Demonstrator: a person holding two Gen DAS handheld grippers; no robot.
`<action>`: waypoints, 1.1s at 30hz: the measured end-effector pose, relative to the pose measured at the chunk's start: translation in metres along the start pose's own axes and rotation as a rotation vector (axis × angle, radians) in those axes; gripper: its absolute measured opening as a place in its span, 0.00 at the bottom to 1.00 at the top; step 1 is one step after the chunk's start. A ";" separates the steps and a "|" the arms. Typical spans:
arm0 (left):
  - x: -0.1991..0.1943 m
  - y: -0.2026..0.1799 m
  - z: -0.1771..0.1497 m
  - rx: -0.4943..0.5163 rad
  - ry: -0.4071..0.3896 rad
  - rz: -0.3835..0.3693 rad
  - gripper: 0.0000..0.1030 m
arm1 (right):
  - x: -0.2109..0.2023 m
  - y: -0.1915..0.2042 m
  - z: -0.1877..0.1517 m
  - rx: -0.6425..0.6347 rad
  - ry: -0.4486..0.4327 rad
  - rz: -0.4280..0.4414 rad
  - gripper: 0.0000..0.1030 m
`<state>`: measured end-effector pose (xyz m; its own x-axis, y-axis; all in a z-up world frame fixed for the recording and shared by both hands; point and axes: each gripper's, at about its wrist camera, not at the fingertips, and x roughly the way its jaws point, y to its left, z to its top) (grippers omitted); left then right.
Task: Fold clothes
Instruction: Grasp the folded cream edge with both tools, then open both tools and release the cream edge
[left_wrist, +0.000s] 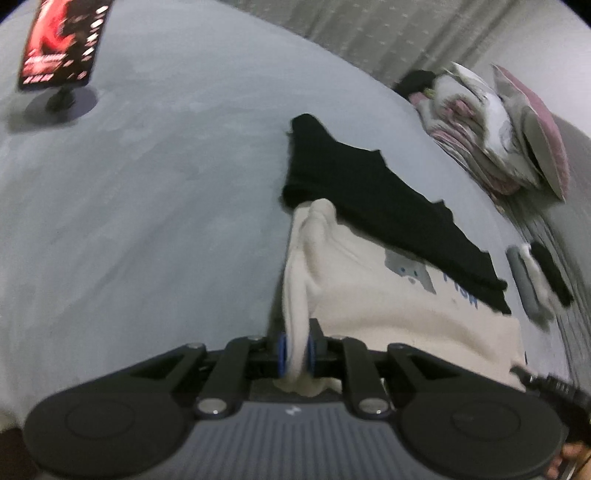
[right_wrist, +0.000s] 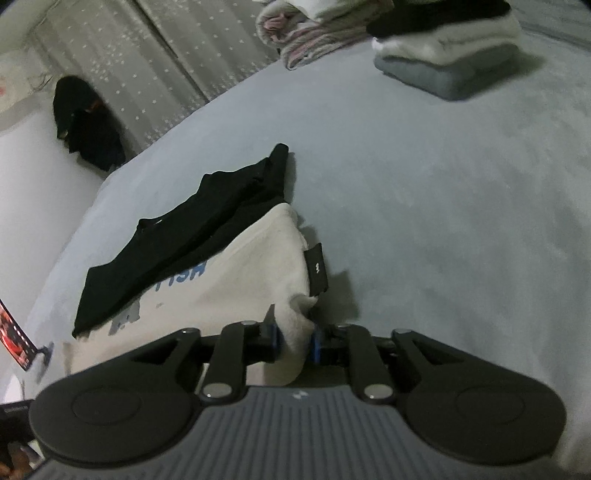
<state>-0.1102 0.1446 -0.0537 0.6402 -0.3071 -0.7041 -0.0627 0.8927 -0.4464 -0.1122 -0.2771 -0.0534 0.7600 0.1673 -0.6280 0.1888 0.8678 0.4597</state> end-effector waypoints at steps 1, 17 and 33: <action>-0.001 -0.001 0.001 0.016 0.005 -0.010 0.21 | 0.000 -0.001 0.000 -0.002 -0.005 0.000 0.27; -0.009 -0.023 0.034 -0.007 0.021 -0.019 0.58 | -0.021 0.010 0.025 -0.008 -0.063 -0.064 0.50; 0.010 -0.006 0.047 0.032 -0.081 0.046 0.50 | 0.038 0.026 0.033 -0.188 0.004 -0.038 0.62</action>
<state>-0.0676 0.1519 -0.0321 0.6968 -0.2394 -0.6761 -0.0695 0.9157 -0.3958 -0.0581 -0.2638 -0.0449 0.7519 0.1342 -0.6454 0.0977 0.9456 0.3104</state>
